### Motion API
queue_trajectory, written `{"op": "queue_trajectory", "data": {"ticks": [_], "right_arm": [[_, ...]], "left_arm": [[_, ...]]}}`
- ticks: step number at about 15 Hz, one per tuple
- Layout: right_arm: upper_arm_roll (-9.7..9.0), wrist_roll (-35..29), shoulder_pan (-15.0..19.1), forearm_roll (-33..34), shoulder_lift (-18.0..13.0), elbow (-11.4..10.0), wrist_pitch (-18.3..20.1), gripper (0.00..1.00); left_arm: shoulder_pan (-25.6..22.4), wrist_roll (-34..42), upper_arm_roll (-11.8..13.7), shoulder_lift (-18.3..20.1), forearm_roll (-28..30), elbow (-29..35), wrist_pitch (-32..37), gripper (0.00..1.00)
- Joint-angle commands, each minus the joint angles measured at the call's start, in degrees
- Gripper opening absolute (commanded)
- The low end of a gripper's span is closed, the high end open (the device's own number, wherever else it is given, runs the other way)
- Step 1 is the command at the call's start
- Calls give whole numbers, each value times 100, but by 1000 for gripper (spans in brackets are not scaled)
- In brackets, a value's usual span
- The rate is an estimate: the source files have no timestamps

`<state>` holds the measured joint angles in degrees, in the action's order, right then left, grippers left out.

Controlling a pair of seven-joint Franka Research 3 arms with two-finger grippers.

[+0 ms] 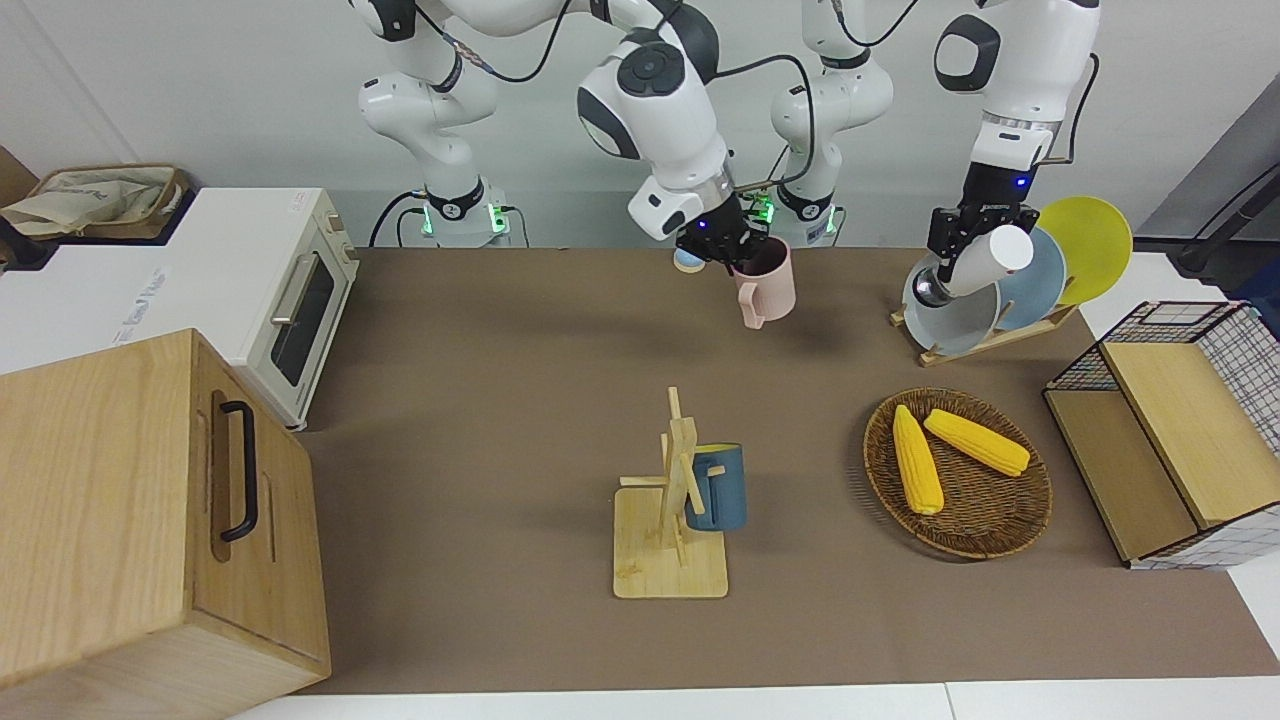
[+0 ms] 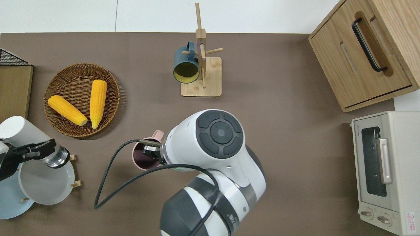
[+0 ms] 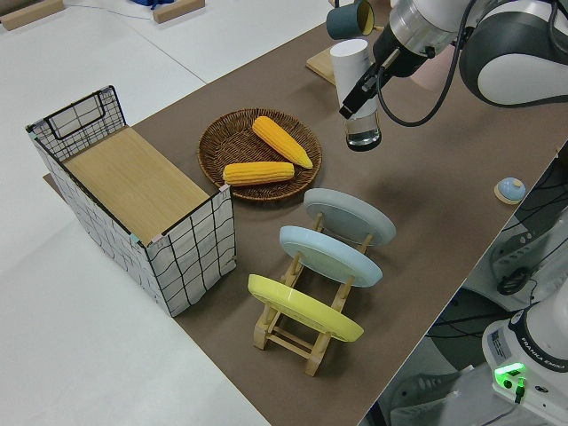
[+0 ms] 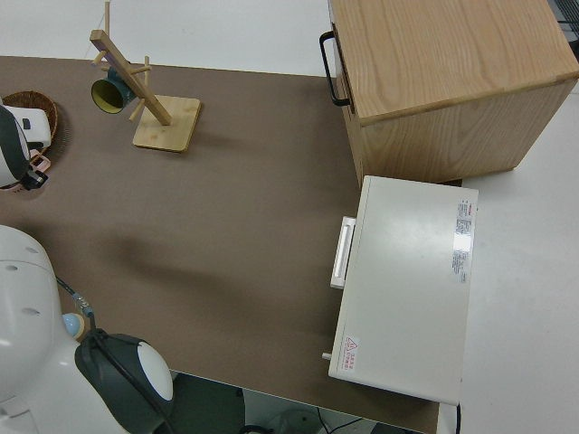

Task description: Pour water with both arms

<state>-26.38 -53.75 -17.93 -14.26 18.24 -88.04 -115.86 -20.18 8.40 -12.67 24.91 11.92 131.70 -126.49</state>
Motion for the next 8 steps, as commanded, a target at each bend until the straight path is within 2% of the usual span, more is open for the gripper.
{"op": "queue_trajectory", "data": {"ticks": [1,3,8], "right_arm": [[-122,-328,-254,19,468,24,-567,0],[-113,-460,-500,212,741,33,-946,0],[-156,-803,-712,660,1225,86,-1457,0]], "left_arm": [[102,-84,72,277,64,259,-174,0],[102,-84,72,312,64,338,-174,0],[93,-84,72,374,64,444,-174,0]]}}
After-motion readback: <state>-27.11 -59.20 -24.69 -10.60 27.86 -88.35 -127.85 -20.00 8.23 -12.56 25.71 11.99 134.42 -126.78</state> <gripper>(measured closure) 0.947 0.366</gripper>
